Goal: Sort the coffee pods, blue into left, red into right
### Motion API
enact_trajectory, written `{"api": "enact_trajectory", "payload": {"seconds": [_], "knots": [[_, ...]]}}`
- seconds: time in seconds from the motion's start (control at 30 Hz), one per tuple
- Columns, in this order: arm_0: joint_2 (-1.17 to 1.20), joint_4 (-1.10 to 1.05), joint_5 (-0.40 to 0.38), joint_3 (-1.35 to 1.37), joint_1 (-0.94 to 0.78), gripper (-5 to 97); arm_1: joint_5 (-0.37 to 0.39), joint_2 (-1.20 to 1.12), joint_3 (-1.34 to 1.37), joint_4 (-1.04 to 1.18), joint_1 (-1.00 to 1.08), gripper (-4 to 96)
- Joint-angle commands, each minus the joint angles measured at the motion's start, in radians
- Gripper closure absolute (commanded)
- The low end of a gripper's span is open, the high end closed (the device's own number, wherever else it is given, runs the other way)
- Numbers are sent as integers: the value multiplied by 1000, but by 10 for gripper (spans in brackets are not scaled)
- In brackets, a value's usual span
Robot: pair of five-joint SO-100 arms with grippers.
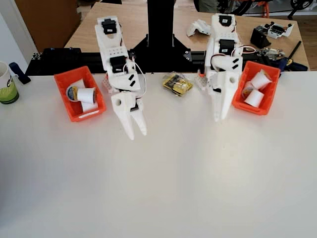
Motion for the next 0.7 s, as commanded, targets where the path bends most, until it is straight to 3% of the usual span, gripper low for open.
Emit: {"api": "enact_trajectory", "payload": {"seconds": [0.0, 0.1, 0.17, 0.37, 0.53, 0.67], "knots": [[72, -178, -37, 55, 14, 656, 114, 87, 67, -71, -20, 854], [239, -189, -69, 250, 6, 668, 190, 295, 275, -181, -25, 938], [397, -193, -153, 407, 11, 677, 219, 422, 324, -77, -35, 938], [543, -94, -253, 486, 15, 704, 267, 712, 430, 140, -29, 938], [784, 239, -371, 526, 21, 741, 304, 980, 541, 319, -32, 938], [1002, 385, -436, 715, 20, 828, 308, 1215, 838, 268, -26, 938]]}}
